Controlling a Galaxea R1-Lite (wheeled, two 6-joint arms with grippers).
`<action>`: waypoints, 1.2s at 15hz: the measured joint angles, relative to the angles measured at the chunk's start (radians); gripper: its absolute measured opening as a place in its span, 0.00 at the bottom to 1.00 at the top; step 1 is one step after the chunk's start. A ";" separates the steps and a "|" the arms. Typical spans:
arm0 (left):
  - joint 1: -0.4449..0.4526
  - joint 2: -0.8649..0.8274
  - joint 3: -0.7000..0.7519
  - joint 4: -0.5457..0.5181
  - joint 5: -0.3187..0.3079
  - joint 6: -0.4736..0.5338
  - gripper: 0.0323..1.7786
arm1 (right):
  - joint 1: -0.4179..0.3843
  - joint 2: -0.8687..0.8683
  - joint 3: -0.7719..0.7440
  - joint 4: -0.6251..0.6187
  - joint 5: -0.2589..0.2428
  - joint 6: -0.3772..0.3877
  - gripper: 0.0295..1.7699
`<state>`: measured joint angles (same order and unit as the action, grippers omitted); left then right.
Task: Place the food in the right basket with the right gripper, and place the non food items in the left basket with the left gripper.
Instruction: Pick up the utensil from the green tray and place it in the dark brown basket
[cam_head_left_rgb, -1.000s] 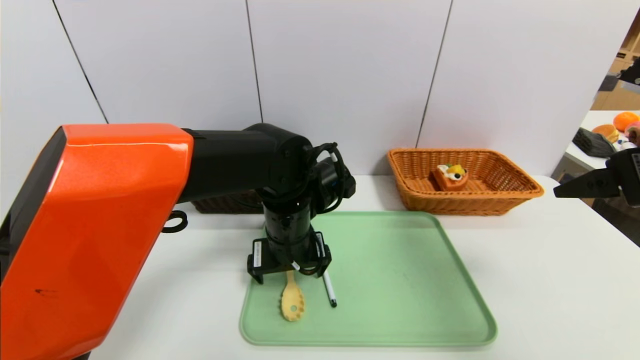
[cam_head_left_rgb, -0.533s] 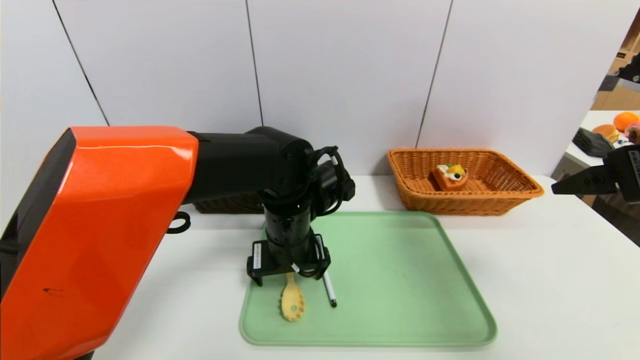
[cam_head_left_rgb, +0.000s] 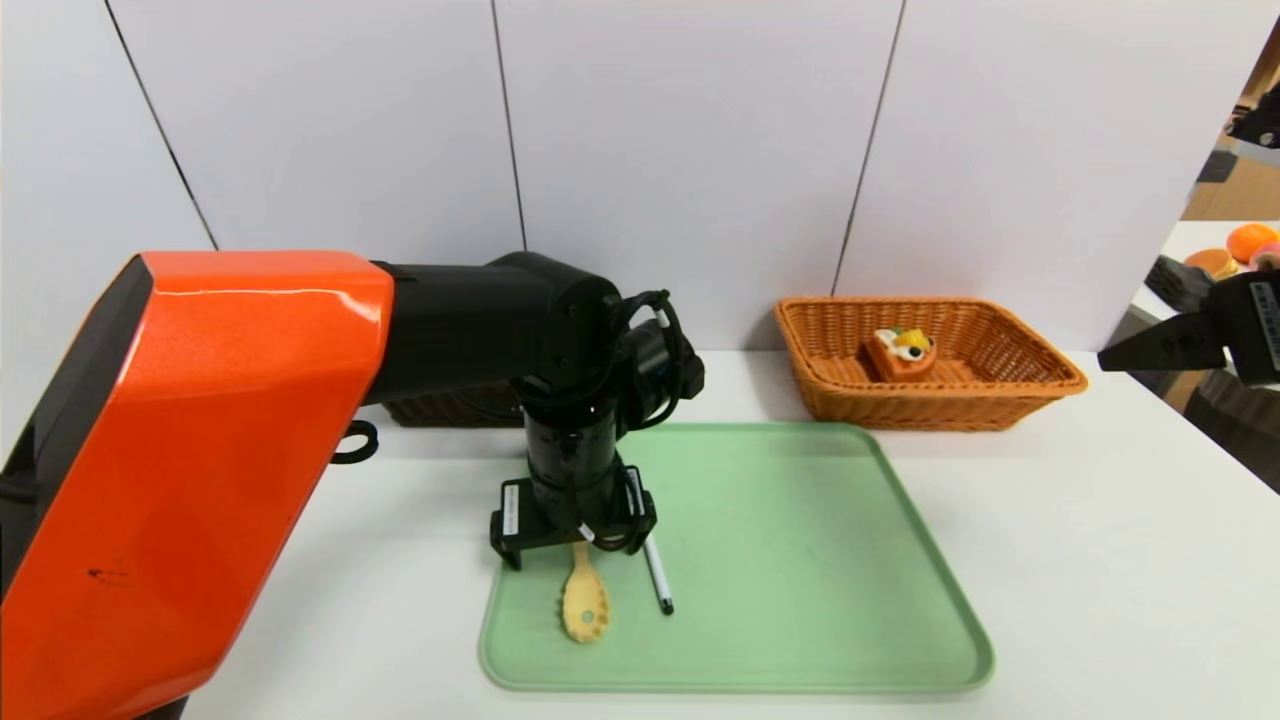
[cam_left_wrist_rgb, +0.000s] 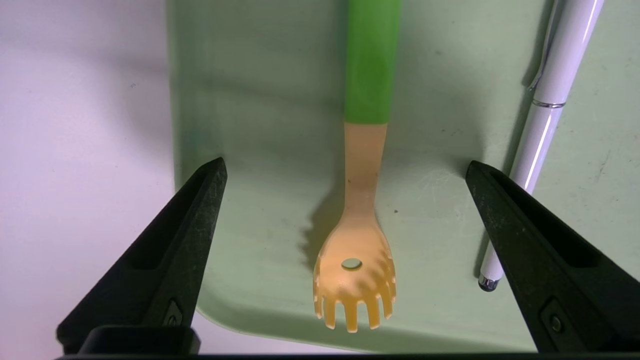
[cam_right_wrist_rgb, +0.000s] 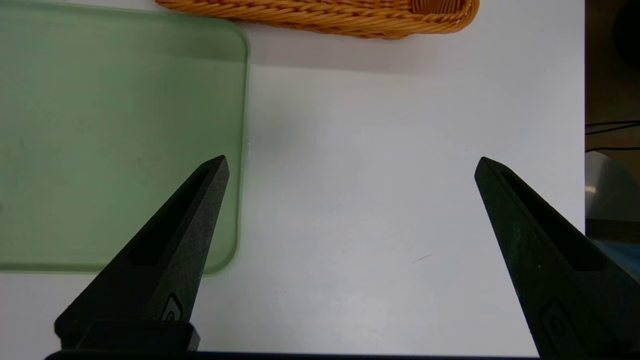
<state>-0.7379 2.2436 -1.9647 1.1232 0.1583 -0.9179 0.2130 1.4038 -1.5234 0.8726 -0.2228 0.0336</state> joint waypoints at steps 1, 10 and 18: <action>0.000 0.000 0.000 0.000 0.000 0.000 0.95 | 0.000 0.002 -0.001 0.000 0.000 0.000 0.96; 0.000 -0.001 -0.001 0.000 0.001 -0.001 0.49 | -0.008 0.001 -0.002 0.001 0.000 0.004 0.96; 0.000 -0.014 -0.002 0.001 0.003 -0.003 0.02 | -0.010 -0.006 -0.007 0.001 0.000 0.004 0.96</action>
<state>-0.7379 2.2291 -1.9666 1.1243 0.1615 -0.9211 0.2034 1.3983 -1.5309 0.8740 -0.2226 0.0379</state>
